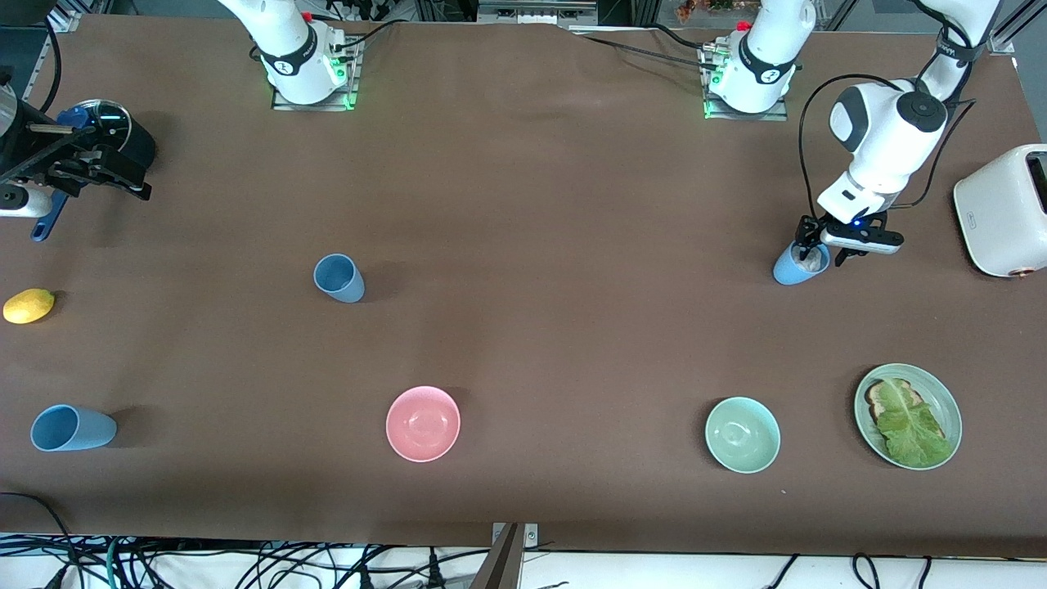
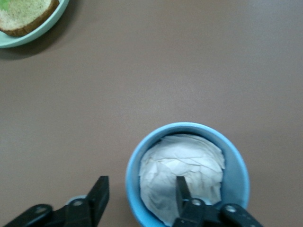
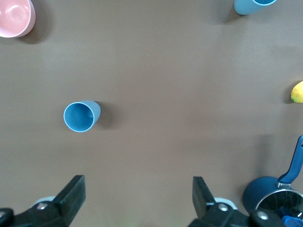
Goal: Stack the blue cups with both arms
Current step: 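Lower the left gripper and close it on the cup rim, then lift the cup with the left gripper and carry it toward the table middle, then lower the cup onto the table and open the left gripper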
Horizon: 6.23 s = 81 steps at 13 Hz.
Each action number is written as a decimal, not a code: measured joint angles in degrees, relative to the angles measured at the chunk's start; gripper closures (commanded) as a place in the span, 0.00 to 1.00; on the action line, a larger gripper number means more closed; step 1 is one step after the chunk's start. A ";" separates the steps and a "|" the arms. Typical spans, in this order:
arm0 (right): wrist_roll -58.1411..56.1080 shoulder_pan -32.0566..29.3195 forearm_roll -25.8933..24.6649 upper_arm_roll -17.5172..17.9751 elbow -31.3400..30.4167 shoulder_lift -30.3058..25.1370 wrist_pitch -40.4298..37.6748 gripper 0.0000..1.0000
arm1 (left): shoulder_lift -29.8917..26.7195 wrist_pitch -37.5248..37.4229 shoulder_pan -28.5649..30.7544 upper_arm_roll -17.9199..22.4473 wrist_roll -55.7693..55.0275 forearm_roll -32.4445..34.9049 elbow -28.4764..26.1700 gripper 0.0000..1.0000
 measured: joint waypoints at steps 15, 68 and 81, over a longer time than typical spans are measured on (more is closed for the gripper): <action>0.00 0.01 0.00 -0.01 0.00 0.00 0.00 0.00 | -4.46 -47.74 -1.66 -0.21 -3.51 -9.26 23.06 1.00; 0.00 0.02 0.01 -0.08 0.00 0.04 -0.09 0.00 | 43.44 -45.69 -57.39 7.24 -100.10 -1.24 76.63 0.00; 0.00 0.02 0.01 -0.08 0.00 0.04 -0.09 0.00 | 36.05 -54.77 -56.24 7.48 -85.32 -3.97 78.27 0.00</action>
